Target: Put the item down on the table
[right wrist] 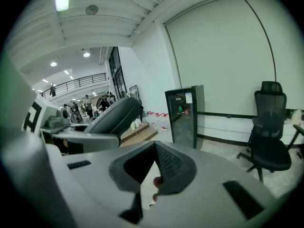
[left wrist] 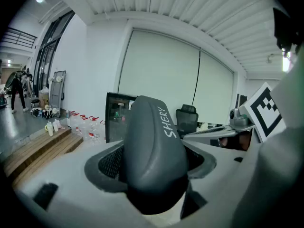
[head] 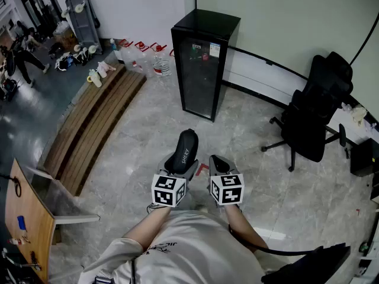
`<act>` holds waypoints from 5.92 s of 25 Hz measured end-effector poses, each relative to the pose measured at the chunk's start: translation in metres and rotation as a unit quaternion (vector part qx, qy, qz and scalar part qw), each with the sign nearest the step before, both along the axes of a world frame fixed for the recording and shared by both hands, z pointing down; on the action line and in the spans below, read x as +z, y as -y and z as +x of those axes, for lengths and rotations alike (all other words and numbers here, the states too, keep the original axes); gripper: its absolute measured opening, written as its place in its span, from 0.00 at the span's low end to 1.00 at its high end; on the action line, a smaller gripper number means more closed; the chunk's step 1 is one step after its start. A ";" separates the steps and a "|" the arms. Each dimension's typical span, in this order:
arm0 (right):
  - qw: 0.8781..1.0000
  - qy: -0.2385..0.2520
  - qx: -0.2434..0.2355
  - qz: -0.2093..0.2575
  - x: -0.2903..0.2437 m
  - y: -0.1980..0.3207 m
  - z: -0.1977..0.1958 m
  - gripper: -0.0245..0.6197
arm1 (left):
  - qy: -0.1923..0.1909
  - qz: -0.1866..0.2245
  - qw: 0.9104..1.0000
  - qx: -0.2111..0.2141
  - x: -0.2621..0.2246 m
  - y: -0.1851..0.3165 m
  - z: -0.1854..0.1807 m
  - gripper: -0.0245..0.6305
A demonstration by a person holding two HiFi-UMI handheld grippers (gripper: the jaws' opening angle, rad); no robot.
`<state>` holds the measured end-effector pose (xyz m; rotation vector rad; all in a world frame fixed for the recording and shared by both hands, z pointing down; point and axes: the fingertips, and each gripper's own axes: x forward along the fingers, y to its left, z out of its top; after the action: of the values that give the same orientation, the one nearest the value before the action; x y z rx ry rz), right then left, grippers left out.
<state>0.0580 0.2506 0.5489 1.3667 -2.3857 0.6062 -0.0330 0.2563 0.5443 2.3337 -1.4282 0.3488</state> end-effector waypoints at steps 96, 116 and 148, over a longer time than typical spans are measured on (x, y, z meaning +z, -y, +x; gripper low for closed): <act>0.992 -0.016 0.009 0.121 -0.127 0.690 -0.043 0.05 | 0.231 -0.084 0.959 0.143 -0.037 0.814 -0.030 0.55; 0.995 -0.004 0.000 0.103 -0.116 0.694 -0.052 0.05 | 0.234 -0.079 0.957 0.155 -0.045 0.813 -0.034 0.65; 0.996 -0.016 0.014 0.083 -0.075 0.524 -0.049 0.05 | 0.072 0.036 0.996 0.044 -0.048 0.537 -0.043 0.05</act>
<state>0.0092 -0.2733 0.4739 1.4678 -2.4420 0.3973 -0.0761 -0.2804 0.4968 2.4799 -1.4275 0.5072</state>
